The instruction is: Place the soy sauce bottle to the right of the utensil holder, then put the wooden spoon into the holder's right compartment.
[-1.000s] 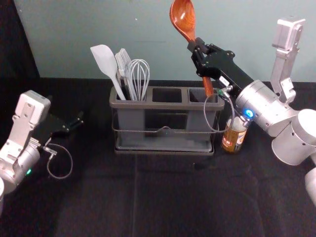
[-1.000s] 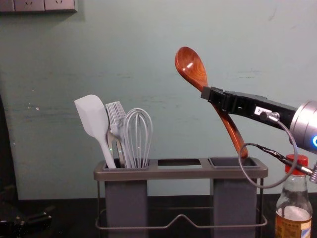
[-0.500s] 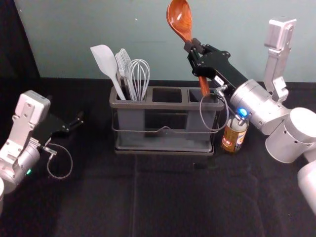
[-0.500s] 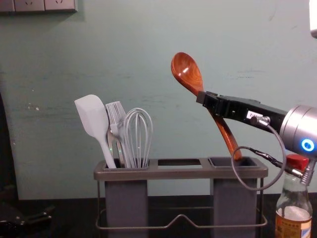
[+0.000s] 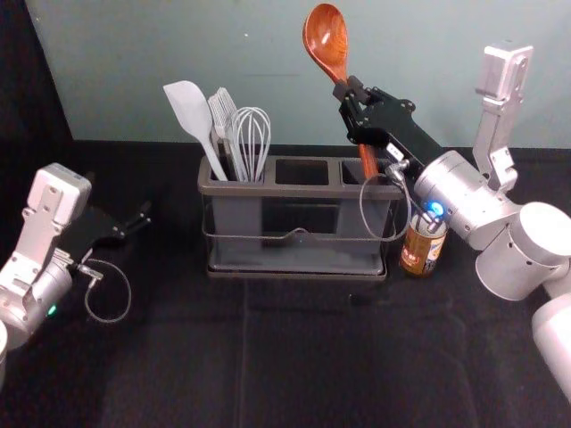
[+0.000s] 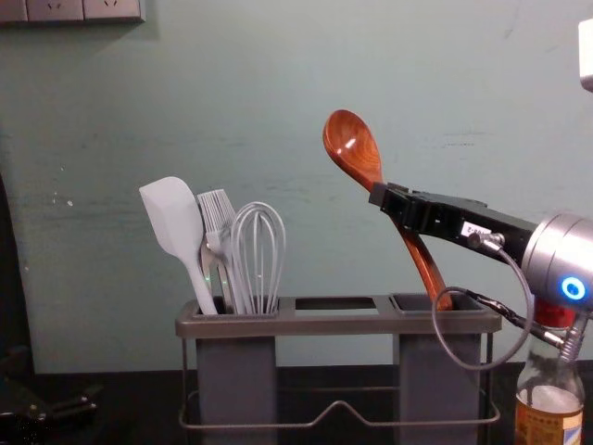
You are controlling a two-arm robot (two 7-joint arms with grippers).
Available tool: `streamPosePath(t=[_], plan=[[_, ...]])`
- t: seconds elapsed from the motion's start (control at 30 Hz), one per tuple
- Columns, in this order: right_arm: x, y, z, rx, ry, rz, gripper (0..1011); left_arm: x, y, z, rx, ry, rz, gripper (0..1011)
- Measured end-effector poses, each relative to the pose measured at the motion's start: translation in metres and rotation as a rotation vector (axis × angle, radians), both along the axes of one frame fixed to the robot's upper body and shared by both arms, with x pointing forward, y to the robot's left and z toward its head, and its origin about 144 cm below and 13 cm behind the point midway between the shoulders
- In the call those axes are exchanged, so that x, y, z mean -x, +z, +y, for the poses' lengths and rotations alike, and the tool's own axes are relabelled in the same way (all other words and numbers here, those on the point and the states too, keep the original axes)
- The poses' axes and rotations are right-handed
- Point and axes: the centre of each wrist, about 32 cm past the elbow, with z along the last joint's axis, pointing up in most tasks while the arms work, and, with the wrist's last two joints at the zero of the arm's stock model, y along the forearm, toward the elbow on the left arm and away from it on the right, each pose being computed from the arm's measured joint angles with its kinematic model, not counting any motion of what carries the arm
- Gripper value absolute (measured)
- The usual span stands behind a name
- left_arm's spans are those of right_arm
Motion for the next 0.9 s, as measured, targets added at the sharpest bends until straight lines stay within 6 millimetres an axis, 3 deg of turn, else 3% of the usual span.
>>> streamPosePath(t=[0.9], plan=[[0.020, -0.009, -0.015, 0.012, -0.002, -0.006, 148, 0.000, 0.000, 0.000, 0.000, 0.000, 0.000, 1005]])
